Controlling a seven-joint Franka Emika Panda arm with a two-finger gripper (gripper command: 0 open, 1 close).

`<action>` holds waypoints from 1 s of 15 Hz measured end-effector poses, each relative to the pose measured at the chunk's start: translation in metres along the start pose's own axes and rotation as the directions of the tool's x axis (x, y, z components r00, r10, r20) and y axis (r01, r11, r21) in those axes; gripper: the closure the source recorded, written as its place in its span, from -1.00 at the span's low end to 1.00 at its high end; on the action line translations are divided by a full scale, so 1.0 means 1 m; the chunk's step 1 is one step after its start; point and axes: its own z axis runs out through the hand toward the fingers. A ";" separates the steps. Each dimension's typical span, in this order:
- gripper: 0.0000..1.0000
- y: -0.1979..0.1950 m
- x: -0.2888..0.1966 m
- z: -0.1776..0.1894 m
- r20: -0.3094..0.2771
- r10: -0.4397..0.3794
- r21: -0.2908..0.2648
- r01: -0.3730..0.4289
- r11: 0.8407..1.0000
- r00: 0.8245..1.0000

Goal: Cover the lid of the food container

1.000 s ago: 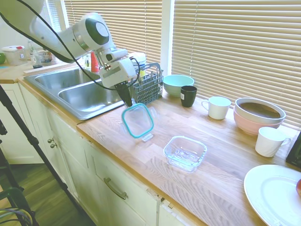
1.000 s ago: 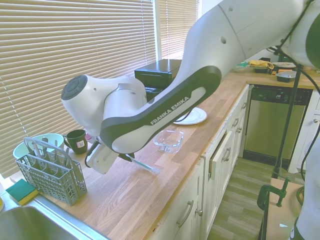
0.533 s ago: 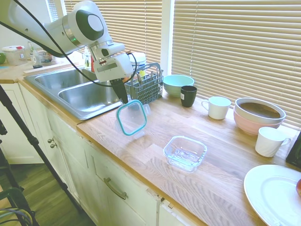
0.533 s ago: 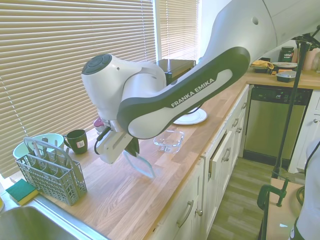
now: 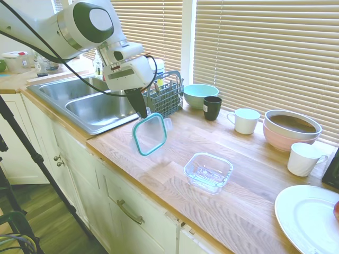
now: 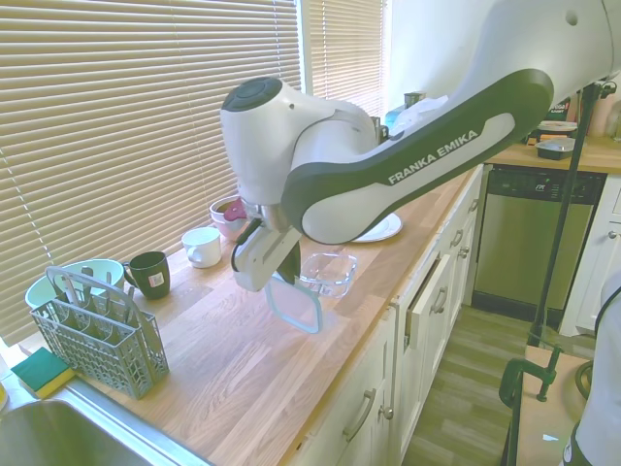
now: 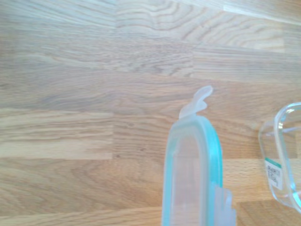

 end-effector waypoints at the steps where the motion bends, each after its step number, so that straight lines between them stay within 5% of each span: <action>1: 1.00 0.007 0.006 0.001 0.003 -0.006 0.003 0.006 1.000 1.000; 15: 1.00 0.092 0.089 0.040 0.026 -0.004 0.036 0.003 0.999 1.000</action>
